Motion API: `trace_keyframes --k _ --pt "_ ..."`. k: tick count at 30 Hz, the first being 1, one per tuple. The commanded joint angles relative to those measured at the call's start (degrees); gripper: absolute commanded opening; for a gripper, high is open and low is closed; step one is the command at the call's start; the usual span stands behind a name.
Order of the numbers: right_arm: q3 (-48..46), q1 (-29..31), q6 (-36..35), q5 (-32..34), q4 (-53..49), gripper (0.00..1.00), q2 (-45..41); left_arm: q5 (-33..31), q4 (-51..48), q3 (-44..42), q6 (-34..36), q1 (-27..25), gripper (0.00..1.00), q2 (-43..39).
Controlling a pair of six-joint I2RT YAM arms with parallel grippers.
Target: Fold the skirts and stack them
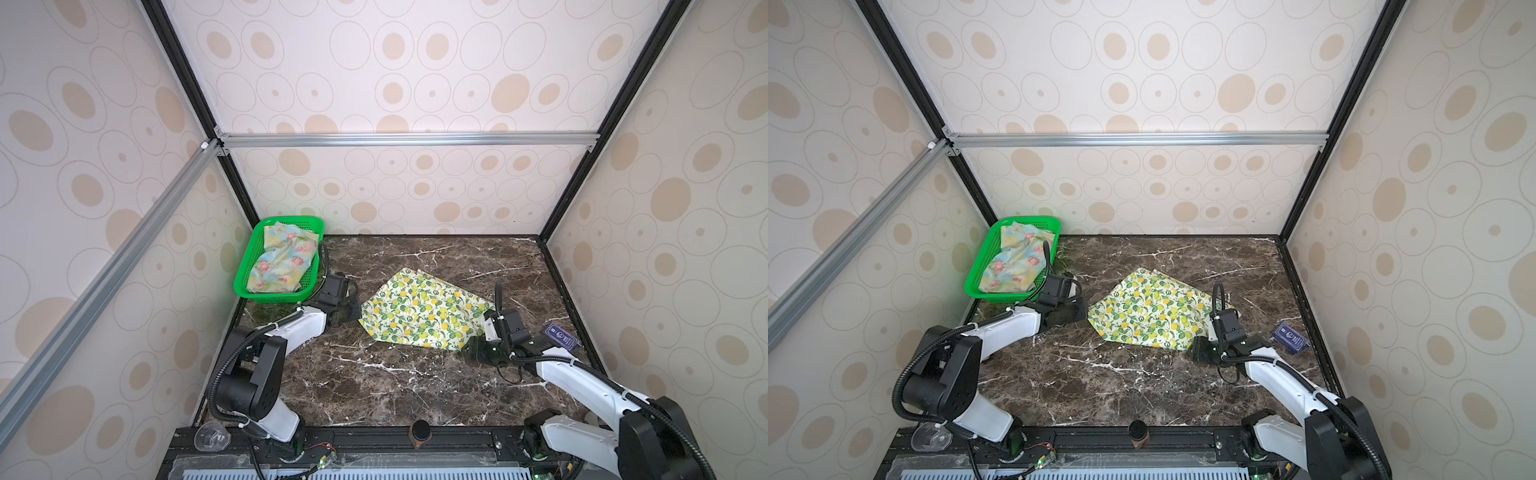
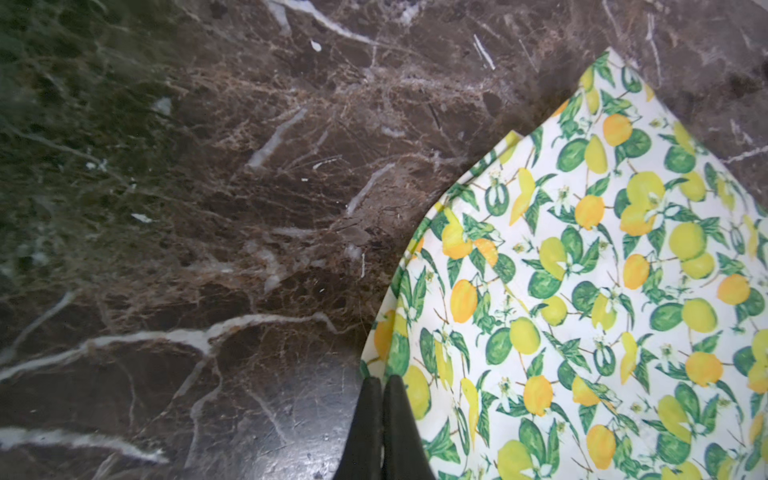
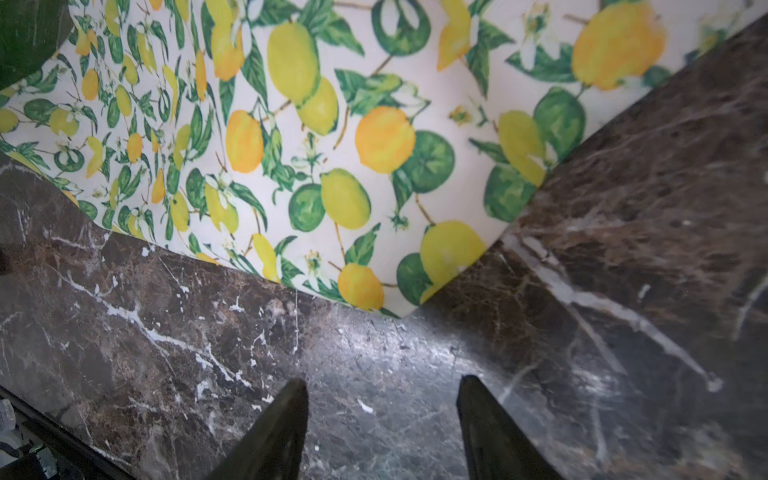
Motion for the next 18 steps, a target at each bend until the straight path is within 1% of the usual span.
trace_keyframes --k 1,9,13,15,18 --pt "-1.15 0.69 1.61 -0.28 6.83 0.61 1.86 1.19 -1.76 1.48 -0.79 0.22 0.0 -1.31" --pt "-3.09 0.72 2.65 1.18 17.21 0.6 6.23 2.21 0.13 0.38 -1.43 0.25 0.0 -3.26" --pt "-3.14 0.7 3.04 1.2 20.63 0.56 9.12 2.32 0.62 -0.16 -1.45 0.18 0.0 -3.78" --pt "-3.0 0.7 3.09 0.59 21.78 0.51 10.39 2.28 0.66 -0.05 -1.51 0.29 0.0 -3.89" --pt "-2.27 0.65 3.01 -0.2 22.04 0.3 11.32 2.52 0.72 0.43 -1.36 0.22 0.0 -3.98"
